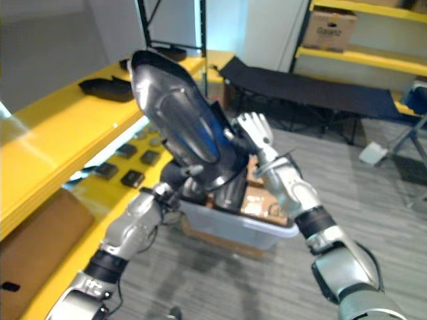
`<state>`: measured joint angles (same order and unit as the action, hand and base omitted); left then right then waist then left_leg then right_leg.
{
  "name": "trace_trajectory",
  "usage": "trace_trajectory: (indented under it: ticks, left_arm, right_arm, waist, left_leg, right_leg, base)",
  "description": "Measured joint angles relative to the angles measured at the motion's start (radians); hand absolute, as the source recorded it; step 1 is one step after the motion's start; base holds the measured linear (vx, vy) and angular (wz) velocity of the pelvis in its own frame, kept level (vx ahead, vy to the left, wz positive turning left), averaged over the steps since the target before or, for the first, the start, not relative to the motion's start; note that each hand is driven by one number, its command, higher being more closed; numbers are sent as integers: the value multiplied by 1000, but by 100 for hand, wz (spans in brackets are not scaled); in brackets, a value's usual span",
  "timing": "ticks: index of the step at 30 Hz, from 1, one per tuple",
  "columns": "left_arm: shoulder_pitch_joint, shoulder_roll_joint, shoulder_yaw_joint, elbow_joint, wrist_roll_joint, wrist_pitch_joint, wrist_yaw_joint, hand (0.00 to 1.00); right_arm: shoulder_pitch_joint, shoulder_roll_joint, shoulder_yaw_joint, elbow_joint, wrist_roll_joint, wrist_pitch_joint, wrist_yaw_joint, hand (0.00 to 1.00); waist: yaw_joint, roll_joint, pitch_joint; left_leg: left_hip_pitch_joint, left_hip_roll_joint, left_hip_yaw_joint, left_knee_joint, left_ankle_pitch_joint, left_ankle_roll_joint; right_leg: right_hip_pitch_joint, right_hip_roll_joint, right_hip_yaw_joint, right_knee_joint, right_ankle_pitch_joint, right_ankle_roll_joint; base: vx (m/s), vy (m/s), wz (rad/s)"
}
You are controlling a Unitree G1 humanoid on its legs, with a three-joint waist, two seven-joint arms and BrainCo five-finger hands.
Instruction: Walk over and take plastic housings, then place them on the shelf
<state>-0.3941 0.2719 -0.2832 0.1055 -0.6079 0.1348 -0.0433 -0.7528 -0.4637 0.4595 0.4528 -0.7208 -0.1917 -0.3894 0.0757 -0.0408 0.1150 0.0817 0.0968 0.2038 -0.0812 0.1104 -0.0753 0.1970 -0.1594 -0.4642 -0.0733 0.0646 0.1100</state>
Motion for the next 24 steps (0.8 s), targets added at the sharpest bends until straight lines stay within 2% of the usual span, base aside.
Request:
trace_trajectory:
  ticks: [6, 10, 16, 19, 21, 24]
  left_arm:
    - [0, 0, 3, 26, 18, 0, 63, 100]
    - [0, -6, 3, 26, -17, -6, 111, 100]
    - [32, -28, 2, 26, -128, -38, 180, 100]
    - [62, -50, 2, 41, -178, -49, 189, 100]
    - [80, -58, -3, 54, -249, -54, 188, 100]
    - [92, -57, -15, 57, -278, -57, 188, 100]
  right_arm:
    - [-4, 18, 7, 0, 1, -1, -8, 100]
    - [-4, 39, 6, 0, 8, 0, -29, 100]
    - [56, 110, -12, -3, 43, 0, -76, 100]
    - [113, 146, -18, -3, 58, 0, -95, 100]
    - [160, 174, -18, -6, 88, 1, -112, 100]
    - [191, 187, -17, -11, 100, 2, -119, 100]
  waist:
    - [0, 0, 0]
    - [0, 0, 0]
    - [-1, 0, 0]
    - [-2, 0, 0]
    - [-5, 0, 1]
    - [-9, 0, 1]
  left_leg:
    - [0, 0, 0, 0, 0, 0]
    - [0, 0, 0, 0, 0, 0]
    - [0, 0, 2, 0, 0, 0]
    - [0, 0, 2, 0, -1, -1]
    - [0, 0, 3, 0, -2, -2]
    - [0, -1, 6, 0, -2, -2]
  right_leg:
    - [0, 0, 0, 0, 0, 0]
    - [0, 0, 0, 0, 0, 0]
    - [-1, -1, 1, -2, 0, 0]
    - [-1, -1, 1, -3, 0, 0]
    - [-1, -1, 2, -4, -1, 0]
    - [-2, -2, 3, -6, -1, -1]
  base:
    - [0, 0, 0]
    - [0, 0, 0]
    - [0, 0, 0]
    - [0, 0, 0]
    - [0, 0, 0]
    - [0, 0, -3]
